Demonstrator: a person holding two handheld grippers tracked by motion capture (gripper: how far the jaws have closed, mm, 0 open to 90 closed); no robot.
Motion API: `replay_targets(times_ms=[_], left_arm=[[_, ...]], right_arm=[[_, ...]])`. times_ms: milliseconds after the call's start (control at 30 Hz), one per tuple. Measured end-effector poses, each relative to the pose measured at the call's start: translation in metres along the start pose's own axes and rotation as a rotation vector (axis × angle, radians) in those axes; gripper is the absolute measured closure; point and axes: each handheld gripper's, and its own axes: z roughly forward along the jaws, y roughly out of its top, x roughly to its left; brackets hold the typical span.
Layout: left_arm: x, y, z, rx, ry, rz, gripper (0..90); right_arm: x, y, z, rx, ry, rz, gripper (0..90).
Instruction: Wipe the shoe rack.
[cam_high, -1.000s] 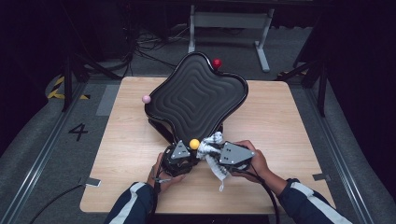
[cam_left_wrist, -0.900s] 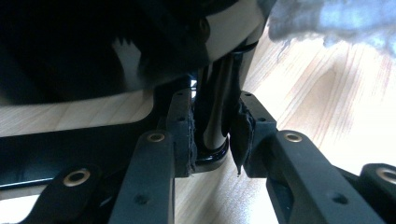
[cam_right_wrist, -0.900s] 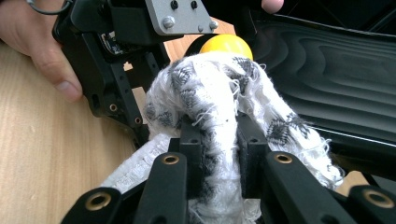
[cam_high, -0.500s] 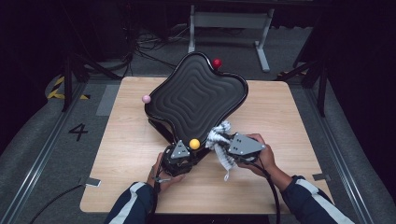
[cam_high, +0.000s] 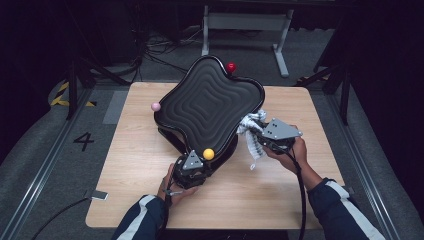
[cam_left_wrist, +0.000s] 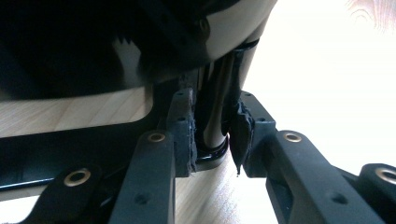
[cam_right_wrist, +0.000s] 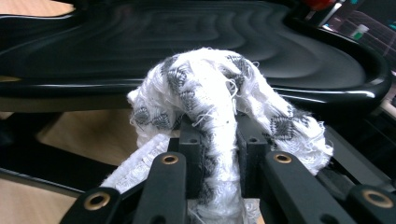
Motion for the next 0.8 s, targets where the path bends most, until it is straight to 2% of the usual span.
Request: replay_targets(times_ms=[67,233,267,300,333,400,467,500,567,600,633,700,800], left_arm=[[0.0,0.0,0.0,-0.002,-0.004,-0.011,71.4],[0.0,0.0,0.0,-0.004,-0.005,-0.011,71.8],[0.0,0.0,0.0,-0.004,-0.005,-0.011,71.7],[0.0,0.0,0.0,-0.004,-0.005,-0.012,71.7],[0.0,0.0,0.0,-0.004,-0.006,-0.012,71.7],[0.0,0.0,0.0,-0.003,-0.007,-0.013,71.7],[0.0,0.0,0.0,-0.004,-0.006,-0.012,71.6],[0.0,0.0,0.0,-0.003,-0.006,-0.011,71.6],[0.0,0.0,0.0,-0.003,-0.008,-0.013,71.6],[0.0,0.0,0.0,-0.003,-0.008,-0.013,71.6],[0.0,0.0,0.0,-0.003,-0.008,-0.013,71.5],[0.001,0.0,0.0,-0.004,-0.011,-0.015,71.4],[0.001,0.0,0.0,-0.004,-0.011,-0.015,71.4]], right_arm=[[-0.006,-0.001,-0.001,-0.001,-0.01,0.02,77.0],[-0.027,-0.001,-0.006,-0.001,-0.08,0.047,77.1],[-0.027,-0.001,-0.006,-0.001,-0.08,0.047,77.1],[-0.036,-0.001,-0.006,0.0,-0.102,0.063,77.0],[-0.036,-0.001,-0.006,0.0,-0.102,0.063,77.0],[-0.047,0.0,-0.005,-0.004,-0.13,0.094,76.9],[-0.05,0.0,-0.004,-0.001,-0.141,0.094,77.0],[-0.058,0.003,-0.003,0.007,-0.161,0.101,76.8],[-0.065,0.004,-0.002,0.013,-0.182,0.103,76.6],[-0.065,0.004,-0.002,0.013,-0.182,0.103,76.6],[-0.073,0.006,-0.001,0.013,-0.194,0.121,76.5],[-0.077,0.007,0.0,0.019,-0.209,0.119,76.5],[-0.079,0.008,0.002,0.024,-0.204,0.113,76.8]])
